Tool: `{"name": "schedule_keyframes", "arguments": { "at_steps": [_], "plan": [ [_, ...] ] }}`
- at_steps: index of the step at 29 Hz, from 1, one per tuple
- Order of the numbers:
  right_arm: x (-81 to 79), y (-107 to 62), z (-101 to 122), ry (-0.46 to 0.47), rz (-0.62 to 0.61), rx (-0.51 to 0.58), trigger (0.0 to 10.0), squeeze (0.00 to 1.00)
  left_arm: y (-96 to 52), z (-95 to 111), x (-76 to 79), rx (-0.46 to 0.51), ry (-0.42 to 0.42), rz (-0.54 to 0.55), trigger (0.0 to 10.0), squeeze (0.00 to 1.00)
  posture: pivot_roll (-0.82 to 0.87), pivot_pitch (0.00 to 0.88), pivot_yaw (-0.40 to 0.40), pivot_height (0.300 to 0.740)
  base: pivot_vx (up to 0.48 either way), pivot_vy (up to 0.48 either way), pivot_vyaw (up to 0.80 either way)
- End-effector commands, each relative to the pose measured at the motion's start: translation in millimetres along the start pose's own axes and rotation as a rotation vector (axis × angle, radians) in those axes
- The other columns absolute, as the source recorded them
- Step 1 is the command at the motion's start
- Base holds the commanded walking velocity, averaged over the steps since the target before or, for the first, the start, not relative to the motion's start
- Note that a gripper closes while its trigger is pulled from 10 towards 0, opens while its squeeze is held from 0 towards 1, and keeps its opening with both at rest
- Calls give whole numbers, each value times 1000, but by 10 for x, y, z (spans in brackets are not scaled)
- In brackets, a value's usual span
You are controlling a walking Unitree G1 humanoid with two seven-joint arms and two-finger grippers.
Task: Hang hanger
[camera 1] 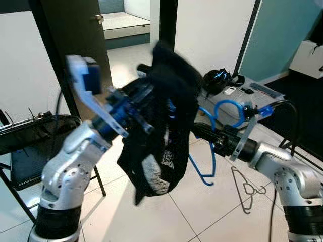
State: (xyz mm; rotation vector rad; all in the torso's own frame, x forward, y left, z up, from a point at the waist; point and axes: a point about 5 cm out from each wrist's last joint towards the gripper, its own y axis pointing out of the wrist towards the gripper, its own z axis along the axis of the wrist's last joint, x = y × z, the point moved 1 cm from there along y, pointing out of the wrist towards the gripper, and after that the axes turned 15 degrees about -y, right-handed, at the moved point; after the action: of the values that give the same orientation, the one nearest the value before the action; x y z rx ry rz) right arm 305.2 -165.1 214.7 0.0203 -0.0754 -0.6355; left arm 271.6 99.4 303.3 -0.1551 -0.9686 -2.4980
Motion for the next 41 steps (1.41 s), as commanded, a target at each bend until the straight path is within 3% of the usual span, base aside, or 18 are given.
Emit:
{"name": "schedule_keyframes", "arguments": {
  "at_steps": [1,9,10,12,14,16,19,21,23,24,27,28,30,32,33,35,41],
  "plan": [
    [-119,86,-66,4,50,-24,10000,0,100,7,128,7,2,-85,4275,0,5,0,9,740,0,0,0],
    [-150,118,-134,6,48,-51,10000,0,103,50,111,-1,45,-83,4275,0,6,0,13,740,0,0,0],
    [-71,-16,-138,4,13,-66,10000,0,-56,271,-91,6,153,19,4118,0,-2,0,13,740,0,0,0],
    [-71,-16,-138,4,13,-66,10000,0,-56,271,-91,6,153,19,4118,0,-2,0,13,740,0,0,0],
    [16,-169,-120,-2,-24,-81,10000,0,-235,533,-295,28,268,144,4039,0,-3,0,12,740,0,0,0],
    [16,-169,-120,-2,-24,-81,10000,0,-235,533,-295,28,268,144,4039,0,-3,0,12,740,0,0,0],
    [170,-373,-86,-25,-108,-94,10000,0,-593,903,-614,27,452,385,3373,0,-3,0,12,740,0,0,0],
    [170,-373,-86,-25,-108,-94,10000,0,-593,903,-614,27,452,385,3373,0,-3,0,12,740,0,0,0],
    [235,-410,-17,-14,-150,-47,10000,0,-891,982,-832,-13,522,563,3176,0,0,0,15,740,0,0,0],
    [234,-400,-8,-6,-150,-36,10000,0,-988,961,-894,-29,534,618,3176,0,0,0,15,740,0,0,0],
    [198,-368,-30,-3,-127,-42,10000,0,-1031,890,-925,-45,525,643,2902,0,4,0,9,740,0,0,0],
    [134,-320,-58,4,-93,-46,10000,0,-1009,769,-921,-65,500,632,3020,0,5,0,8,740,0,0,0],
    [134,-320,-58,4,-93,-46,10000,0,-1009,769,-921,-65,500,632,3020,0,5,0,8,740,0,0,0],
    [-11,-226,-112,14,-12,-57,10000,0,-904,510,-871,-112,448,573,4235,0,5,0,6,740,0,0,0],
    [-11,-226,-112,14,-12,-57,10000,0,-904,510,-871,-112,448,573,4235,0,5,0,6,740,0,0,0],
    [-104,-172,-153,19,34,-67,10000,0,-796,270,-813,-147,400,513,4392,0,2,0,6,740,0,0,0],
    [-30,-160,-106,26,-31,-21,10000,0,-801,112,-828,-187,388,514,4549,0,0,0,9,740,0,0,0]
  ]
}}
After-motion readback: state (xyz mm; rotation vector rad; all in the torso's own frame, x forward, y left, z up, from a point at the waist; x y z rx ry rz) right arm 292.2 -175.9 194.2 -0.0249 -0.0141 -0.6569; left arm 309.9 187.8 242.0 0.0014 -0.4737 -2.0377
